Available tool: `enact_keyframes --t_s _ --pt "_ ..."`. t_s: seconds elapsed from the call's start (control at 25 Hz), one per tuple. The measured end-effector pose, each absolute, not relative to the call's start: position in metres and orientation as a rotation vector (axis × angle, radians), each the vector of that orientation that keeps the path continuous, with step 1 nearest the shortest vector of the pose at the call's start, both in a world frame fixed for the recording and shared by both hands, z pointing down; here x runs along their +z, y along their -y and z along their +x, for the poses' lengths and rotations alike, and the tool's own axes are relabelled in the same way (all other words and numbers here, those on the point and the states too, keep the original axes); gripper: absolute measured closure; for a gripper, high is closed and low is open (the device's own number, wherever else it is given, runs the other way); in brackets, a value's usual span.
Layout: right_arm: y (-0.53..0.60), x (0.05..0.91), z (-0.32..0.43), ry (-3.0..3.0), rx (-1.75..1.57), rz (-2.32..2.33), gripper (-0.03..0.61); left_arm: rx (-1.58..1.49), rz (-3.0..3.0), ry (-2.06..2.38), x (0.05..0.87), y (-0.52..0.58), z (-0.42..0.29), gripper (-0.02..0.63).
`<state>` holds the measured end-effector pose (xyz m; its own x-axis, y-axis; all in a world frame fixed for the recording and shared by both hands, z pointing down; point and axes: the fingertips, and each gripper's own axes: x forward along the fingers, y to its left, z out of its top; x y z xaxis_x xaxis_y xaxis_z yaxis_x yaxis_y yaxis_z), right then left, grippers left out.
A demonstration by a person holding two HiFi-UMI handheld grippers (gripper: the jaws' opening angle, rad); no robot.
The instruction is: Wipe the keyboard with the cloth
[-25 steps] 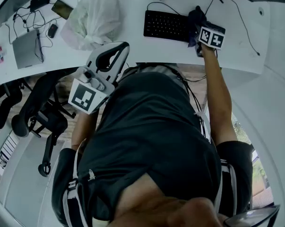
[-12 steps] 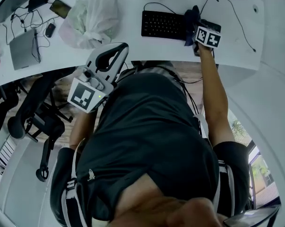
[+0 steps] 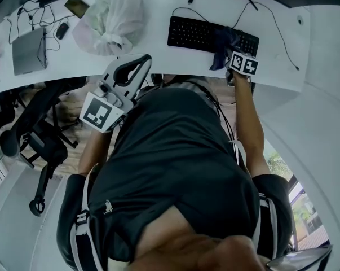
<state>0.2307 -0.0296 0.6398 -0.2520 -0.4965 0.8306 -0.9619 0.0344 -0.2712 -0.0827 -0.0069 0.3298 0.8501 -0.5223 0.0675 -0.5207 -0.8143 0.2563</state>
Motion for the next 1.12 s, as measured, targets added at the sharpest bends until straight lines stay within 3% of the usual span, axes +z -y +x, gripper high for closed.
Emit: enact_keyframes --t_s 0.24,0.52,0.8,1.12 --pt "0.087 0.65 0.298 1.714 0.986 1.374 0.541 0.01 2.74 0.886 0.316 0.01 -0.041 0.609" --pt "-0.004 0.663 0.25 1.857 1.0 1.028 0.543 0.02 2.699 0.96 0.32 0.009 0.014 0.609" --pt "0.113 0.643 0.323 1.898 0.899 1.206 0.543 0.042 2.729 0.975 0.316 0.01 0.063 0.609" --pt "-0.018 0.672 0.27 1.94 1.086 0.848 0.545 0.061 2.685 1.061 0.315 0.015 0.059 0.609"
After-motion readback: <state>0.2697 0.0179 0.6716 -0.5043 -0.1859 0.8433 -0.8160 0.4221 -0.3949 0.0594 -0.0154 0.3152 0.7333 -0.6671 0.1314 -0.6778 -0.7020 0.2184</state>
